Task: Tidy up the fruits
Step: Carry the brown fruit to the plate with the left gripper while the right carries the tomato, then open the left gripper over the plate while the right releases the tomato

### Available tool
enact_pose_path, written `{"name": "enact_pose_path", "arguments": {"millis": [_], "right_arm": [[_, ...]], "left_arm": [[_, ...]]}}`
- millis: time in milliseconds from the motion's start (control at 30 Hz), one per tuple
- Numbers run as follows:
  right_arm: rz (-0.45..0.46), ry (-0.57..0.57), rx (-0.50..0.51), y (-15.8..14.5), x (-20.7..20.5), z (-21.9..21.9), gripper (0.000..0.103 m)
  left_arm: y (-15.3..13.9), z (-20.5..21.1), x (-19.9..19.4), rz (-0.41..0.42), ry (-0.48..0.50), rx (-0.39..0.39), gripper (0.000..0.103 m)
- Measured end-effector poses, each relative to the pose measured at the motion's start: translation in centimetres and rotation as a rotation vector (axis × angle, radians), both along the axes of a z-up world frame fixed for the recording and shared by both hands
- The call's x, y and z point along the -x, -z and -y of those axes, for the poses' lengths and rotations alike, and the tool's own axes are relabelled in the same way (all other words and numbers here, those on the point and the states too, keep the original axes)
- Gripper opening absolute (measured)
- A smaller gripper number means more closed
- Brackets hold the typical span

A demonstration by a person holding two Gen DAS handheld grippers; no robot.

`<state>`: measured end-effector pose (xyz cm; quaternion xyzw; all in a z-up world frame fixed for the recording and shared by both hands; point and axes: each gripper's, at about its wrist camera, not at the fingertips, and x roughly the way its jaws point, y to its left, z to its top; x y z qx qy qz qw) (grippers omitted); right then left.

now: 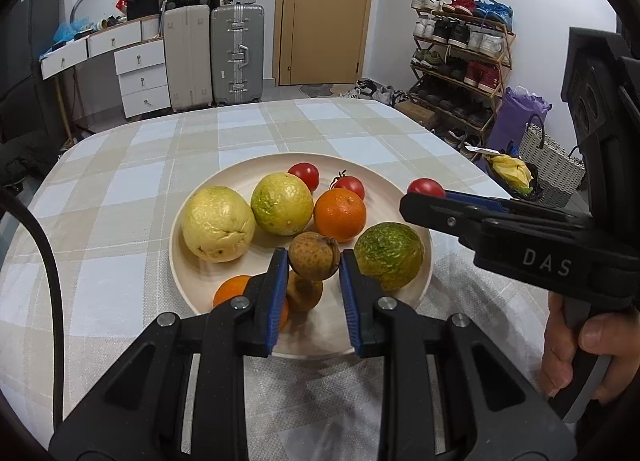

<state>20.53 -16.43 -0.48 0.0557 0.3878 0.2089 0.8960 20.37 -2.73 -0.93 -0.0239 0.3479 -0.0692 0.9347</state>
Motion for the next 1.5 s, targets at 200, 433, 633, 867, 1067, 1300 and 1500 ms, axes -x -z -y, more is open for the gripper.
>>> {"name": "enact_pose_path", "arguments": {"millis": [200,433,633,867,1067,1300,1500], "right_arm": [[-0.009,0.008,0.009,0.4,-0.5,0.0,0.042],[-0.017,0.011,0.01,0.7,-0.8,-0.1,0.042],[-0.026,0.008,0.005,0.7,-0.8,0.0,0.042],[-0.017,0.007,-0.005,0.1,-0.5,0.1,0.052],[0.014,0.008,0.008,-0.5,0.7,0.7,0.087],[0.032,-0.018,0.003,-0.7,2.6,1.5,0.103],[0.1,-0.06,0.0,-1.1,5.0,1.7,0.103]], "left_arm": [[0.2,0.3,-0.6,-0.007,0.0,-0.002,0.023],[0.3,0.2,-1.1,-0.024,-0.009,0.004,0.023],[0.5,0.2,-1.3,-0.031,-0.018,0.001,0.023],[0.7,0.0,-1.2,-0.039,-0.022,0.003,0.023],[0.2,0.0,0.4,-0.019,0.006,0.012,0.038],[-1.4,-0.7,4.2,0.075,-0.014,-0.004,0.083],[-2.5,-1.8,7.3,0.116,-0.052,-0.047,0.101]]}}
